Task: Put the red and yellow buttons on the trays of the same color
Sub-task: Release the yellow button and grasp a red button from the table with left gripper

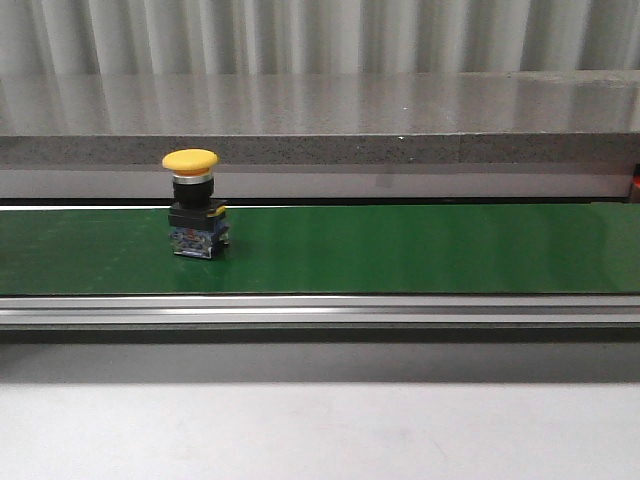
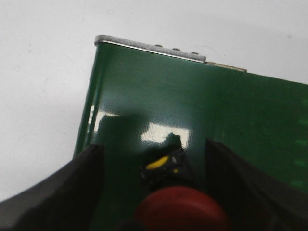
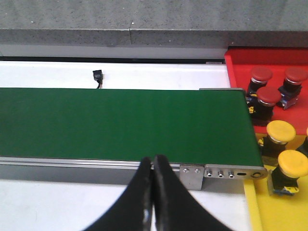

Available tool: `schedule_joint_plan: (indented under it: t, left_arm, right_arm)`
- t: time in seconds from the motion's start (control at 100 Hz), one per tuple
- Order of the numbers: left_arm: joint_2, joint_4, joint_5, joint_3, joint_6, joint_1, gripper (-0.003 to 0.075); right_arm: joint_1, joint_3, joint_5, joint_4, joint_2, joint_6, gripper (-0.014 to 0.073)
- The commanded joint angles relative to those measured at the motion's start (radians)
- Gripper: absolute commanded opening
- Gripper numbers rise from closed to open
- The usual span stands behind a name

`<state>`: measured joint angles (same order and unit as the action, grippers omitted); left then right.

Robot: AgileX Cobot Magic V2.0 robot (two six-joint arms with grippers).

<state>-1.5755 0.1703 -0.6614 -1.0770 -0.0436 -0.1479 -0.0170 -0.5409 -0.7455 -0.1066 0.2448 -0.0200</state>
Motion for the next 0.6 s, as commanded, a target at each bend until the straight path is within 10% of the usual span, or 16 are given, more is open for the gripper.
schedule_joint_plan:
  t: [0.0, 0.41, 0.59]
  left_arm:
    - [0.039, 0.027, 0.044, -0.024, -0.001, 0.007, 0.0617]
    - [0.195, 0.032, 0.125, -0.024, -0.028, 0.166, 0.061]
    - [0.293, 0.03, 0.127, -0.011, -0.043, 0.22, 0.0232]
  right_arm:
    - [0.003, -0.021, 0.071, -0.006, 0.009, 0.009, -0.0067]
    - [0.003, -0.021, 0.071, -0.006, 0.009, 0.009, -0.0067]
    - [0.003, -0.021, 0.071, -0.006, 0.009, 0.009, -0.0067]
